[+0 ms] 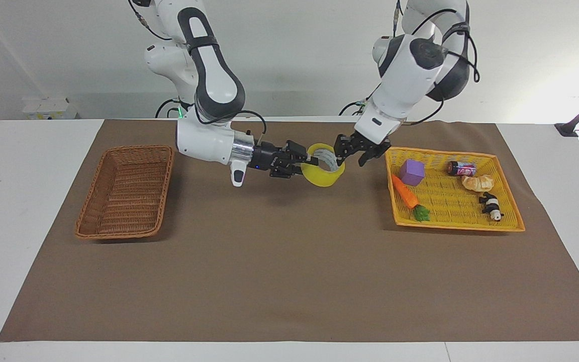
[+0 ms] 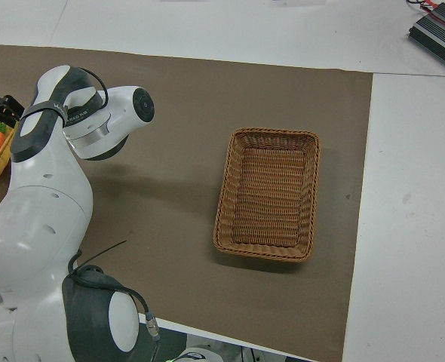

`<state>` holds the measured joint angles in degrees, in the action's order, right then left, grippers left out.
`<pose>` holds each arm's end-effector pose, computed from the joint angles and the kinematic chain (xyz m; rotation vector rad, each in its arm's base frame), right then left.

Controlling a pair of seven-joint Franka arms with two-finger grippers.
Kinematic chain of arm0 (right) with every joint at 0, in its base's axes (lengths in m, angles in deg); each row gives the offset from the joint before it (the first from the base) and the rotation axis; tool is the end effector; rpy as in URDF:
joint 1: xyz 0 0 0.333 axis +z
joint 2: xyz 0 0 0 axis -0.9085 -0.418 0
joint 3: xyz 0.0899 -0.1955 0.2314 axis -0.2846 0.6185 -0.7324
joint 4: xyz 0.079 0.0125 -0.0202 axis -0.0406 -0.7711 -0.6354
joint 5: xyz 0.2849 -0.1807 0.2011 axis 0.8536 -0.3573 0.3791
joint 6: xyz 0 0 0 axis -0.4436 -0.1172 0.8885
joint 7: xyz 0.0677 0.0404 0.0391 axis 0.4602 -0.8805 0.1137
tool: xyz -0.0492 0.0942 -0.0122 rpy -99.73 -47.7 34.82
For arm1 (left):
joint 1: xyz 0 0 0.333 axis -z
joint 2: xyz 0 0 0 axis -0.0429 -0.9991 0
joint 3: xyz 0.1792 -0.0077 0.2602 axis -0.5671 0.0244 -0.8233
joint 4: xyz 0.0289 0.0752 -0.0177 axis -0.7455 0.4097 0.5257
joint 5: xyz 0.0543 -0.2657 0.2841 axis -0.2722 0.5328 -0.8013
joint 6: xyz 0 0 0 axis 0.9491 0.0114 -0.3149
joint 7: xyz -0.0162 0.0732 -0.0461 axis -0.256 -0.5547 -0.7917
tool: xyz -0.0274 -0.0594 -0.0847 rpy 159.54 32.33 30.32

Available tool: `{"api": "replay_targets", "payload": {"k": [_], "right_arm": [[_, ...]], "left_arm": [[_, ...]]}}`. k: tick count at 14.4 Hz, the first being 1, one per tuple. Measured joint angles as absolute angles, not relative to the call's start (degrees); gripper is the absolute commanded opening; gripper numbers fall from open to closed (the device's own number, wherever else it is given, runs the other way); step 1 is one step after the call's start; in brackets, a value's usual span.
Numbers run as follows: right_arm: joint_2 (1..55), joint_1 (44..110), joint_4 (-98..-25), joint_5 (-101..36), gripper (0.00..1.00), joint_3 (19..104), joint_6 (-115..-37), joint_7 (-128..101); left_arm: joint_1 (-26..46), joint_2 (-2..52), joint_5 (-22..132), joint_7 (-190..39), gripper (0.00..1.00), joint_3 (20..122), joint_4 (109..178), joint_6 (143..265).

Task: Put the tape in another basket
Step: 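Open the left gripper and withdraw it while the right gripper holds the tape, then carry the tape with the right gripper over the wicker basket and lower it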

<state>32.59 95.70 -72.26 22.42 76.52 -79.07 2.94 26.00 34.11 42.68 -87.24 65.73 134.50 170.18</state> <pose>0.5379 0.2811 0.4007 -1.9445 0.0833 0.0358 0.5048 -0.2708 0.5582 2.9151 0.0957 -0.0657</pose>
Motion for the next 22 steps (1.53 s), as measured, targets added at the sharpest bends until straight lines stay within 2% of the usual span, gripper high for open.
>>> {"api": "replay_targets", "payload": {"k": [3, 5, 9, 11, 16, 18, 20, 22], "right_arm": [[32.59, 94.66, -72.23, 18.21, 0.0, 76.75, -78.8, 2.94], [32.59, 90.88, -72.18, 14.53, 0.0, 76.89, -75.75, 2.94], [32.63, 74.69, -71.27, 4.04, 0.0, 77.32, -64.3, 3.88], [32.64, 65.82, -70.77, -0.5, 0.0, 77.56, -59.15, 5.91], [32.64, 44.47, -67.59, -16.04, 0.0, 77.8, -47.08, 13.66], [32.12, 38.12, -67.76, -20.48, 0.0, 77.84, -44.31, 20.17], [30.46, 35.08, -68.64, -21.85, 0.0, 77.84, -43.95, 24.82], [28.76, 35.17, -70.15, -21.94, 0.0, 77.56, -45.46, 26.76]], "left_arm": [[19.38, 36.06, 37.86, -86.24, 0.99, 65.31, 130.18, 162.84], [13.28, 36.2, 35.78, -80.57, 0.99, 64.95, 129.64, 160.85], [-4.75, 35.89, 34.14, -59.94, 0.99, 63.86, 129.84, 160.49], [-9.13, 35.89, 34.14, -56.64, 0.99, 63.7, 129.88, 160.47], [-8.13, 35.89, 33.86, -56.73, 0.99, 65.89, 129.76, 159.8], [-5.58, 35.88, 30.9, -56.49, 0.99, 66.27, 128.73, 158.26], [0.1, 35.76, 28.44, -57.01, 0.99, 66.69, 126.48, 154.35], [4.58, 34.83, 27.92, -58.12, 0.99, 67.08, 123.16, 150.19]]}}
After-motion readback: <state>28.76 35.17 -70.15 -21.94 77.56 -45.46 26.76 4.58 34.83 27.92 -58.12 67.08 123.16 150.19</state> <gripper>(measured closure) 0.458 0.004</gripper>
